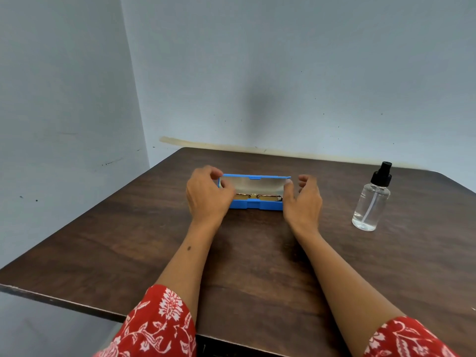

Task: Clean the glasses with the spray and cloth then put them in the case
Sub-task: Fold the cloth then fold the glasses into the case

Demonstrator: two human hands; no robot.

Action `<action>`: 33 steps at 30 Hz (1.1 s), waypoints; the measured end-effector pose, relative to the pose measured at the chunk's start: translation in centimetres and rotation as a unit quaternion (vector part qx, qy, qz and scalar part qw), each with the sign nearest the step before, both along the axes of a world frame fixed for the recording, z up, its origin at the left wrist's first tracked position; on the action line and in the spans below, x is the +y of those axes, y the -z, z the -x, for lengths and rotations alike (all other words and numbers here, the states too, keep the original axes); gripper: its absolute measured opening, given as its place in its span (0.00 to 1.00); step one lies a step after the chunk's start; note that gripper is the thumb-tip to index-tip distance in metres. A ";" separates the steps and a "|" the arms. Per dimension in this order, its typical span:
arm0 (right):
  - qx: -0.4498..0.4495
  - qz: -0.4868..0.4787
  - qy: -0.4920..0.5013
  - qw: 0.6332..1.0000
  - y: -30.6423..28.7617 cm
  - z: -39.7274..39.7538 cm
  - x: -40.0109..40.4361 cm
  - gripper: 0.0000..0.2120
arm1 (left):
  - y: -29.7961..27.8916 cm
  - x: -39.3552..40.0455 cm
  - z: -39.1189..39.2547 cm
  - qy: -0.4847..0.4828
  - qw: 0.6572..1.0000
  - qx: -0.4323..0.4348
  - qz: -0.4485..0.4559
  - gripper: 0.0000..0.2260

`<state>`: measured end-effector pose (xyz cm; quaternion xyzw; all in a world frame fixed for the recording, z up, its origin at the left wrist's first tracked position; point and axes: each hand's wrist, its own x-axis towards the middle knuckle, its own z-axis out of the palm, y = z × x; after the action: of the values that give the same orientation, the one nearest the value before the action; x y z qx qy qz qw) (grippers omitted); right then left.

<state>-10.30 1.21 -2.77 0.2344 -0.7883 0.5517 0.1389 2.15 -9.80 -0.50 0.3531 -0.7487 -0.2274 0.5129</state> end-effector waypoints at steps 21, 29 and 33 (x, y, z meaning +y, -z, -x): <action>-0.062 -0.019 -0.025 0.998 0.2 2.2 3.9 0.23 | 1.6 3.3 6.9 0.167 0.939 0.069 -0.292 0.25; -0.074 0.003 0.011 0.997 0.4 2.1 5.4 0.21 | 2.1 3.7 6.0 0.212 0.936 0.044 -0.278 0.25; -0.089 -0.005 0.012 0.996 0.4 2.1 6.1 0.22 | 2.4 3.1 5.7 0.216 0.939 0.032 -0.267 0.28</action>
<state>-12.39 7.34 -3.20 0.1757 -0.8027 0.5651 0.0738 -3.55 -6.71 -2.94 0.2998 -0.7019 -0.5355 0.3615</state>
